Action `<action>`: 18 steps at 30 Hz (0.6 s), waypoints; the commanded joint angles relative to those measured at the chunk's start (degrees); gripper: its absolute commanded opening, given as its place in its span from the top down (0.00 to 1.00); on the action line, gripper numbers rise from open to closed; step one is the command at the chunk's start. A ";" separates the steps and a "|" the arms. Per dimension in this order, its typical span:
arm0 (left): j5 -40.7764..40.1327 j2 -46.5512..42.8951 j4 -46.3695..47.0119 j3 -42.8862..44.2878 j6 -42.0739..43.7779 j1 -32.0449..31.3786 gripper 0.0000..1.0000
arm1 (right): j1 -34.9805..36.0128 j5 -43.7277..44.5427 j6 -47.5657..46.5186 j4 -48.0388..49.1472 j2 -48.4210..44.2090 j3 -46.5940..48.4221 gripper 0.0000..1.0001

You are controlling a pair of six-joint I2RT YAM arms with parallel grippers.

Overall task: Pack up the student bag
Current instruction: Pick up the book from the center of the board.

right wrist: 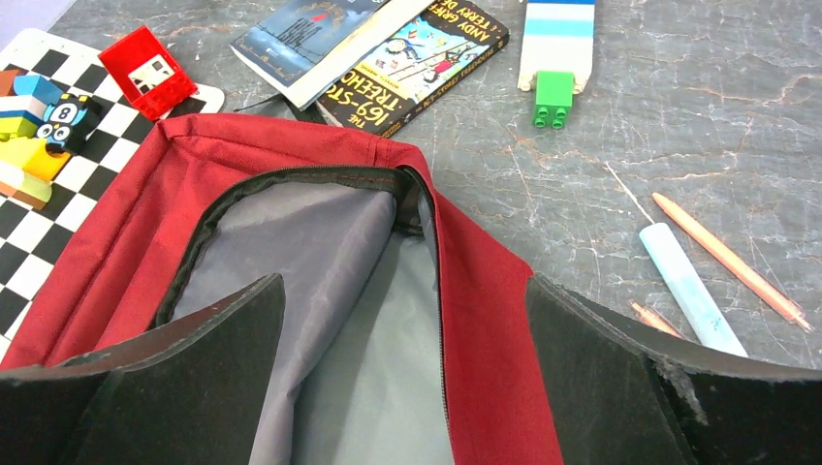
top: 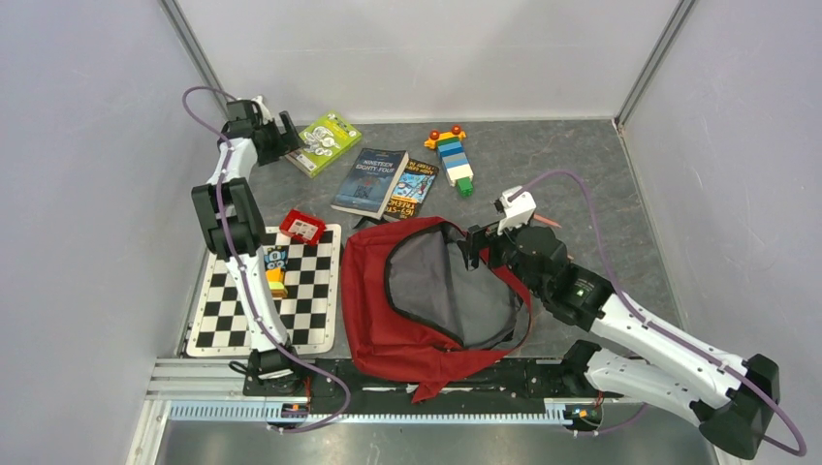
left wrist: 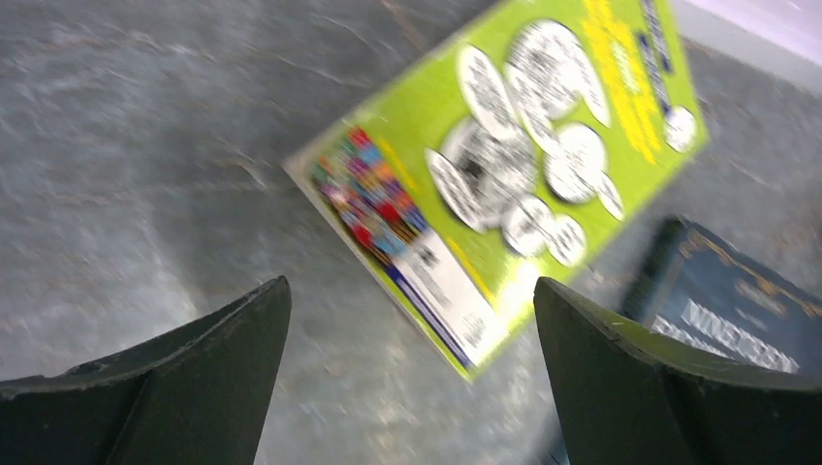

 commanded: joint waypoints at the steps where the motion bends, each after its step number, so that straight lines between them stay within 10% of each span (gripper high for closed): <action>1: 2.39 8.35 0.25 10.26 -2.38 1.89 0.00 | -0.08 1.23 -0.33 5.23 3.26 2.42 0.02; 18: 11.52 18.72 7.53 16.76 -10.29 2.98 0.06 | -0.08 -1.35 0.34 6.42 11.28 5.70 0.03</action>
